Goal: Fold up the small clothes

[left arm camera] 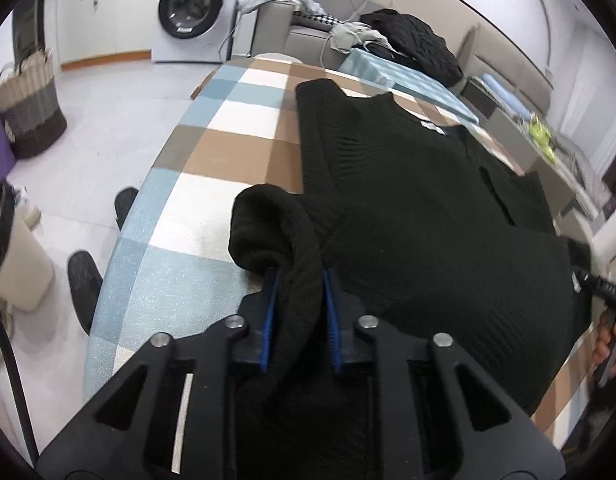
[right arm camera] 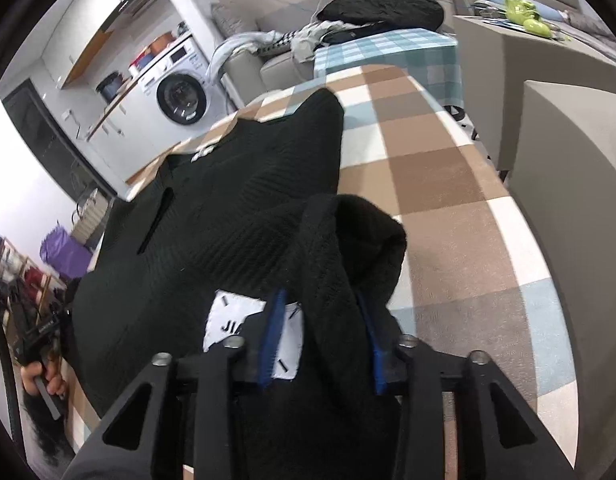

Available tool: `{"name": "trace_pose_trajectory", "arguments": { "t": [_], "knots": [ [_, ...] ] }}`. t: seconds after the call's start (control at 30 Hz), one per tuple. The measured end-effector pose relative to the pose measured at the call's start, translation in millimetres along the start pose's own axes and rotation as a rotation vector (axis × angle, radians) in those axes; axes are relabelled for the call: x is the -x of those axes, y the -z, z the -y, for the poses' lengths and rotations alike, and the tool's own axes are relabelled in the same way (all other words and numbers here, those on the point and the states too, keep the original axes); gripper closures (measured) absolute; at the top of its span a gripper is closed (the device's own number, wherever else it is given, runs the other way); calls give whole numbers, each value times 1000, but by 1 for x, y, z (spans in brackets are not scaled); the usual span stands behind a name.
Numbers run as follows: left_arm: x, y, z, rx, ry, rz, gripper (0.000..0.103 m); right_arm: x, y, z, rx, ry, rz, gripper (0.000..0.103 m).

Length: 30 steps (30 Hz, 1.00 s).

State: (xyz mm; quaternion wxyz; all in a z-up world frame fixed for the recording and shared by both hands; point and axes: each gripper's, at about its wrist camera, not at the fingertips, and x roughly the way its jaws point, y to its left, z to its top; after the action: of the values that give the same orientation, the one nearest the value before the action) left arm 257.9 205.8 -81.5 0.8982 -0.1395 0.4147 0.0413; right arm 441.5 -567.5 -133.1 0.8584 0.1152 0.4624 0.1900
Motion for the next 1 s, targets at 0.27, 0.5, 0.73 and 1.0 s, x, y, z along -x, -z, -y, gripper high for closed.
{"name": "trace_pose_trajectory", "arguments": {
  "t": [0.27,0.5,0.73,1.0],
  "knots": [
    [11,12,5,-33,-1,-1,88,4,7,0,15,3,-11,73],
    [23,25,2,-38,4,-5,88,9,13,1,5,6,-16,73],
    [42,48,0,-38,-7,1,88,21,25,5,-10,-1,-20,73],
    [58,57,-14,30,-30,6,68,27,20,13,-30,6,-25,65]
  ]
}}
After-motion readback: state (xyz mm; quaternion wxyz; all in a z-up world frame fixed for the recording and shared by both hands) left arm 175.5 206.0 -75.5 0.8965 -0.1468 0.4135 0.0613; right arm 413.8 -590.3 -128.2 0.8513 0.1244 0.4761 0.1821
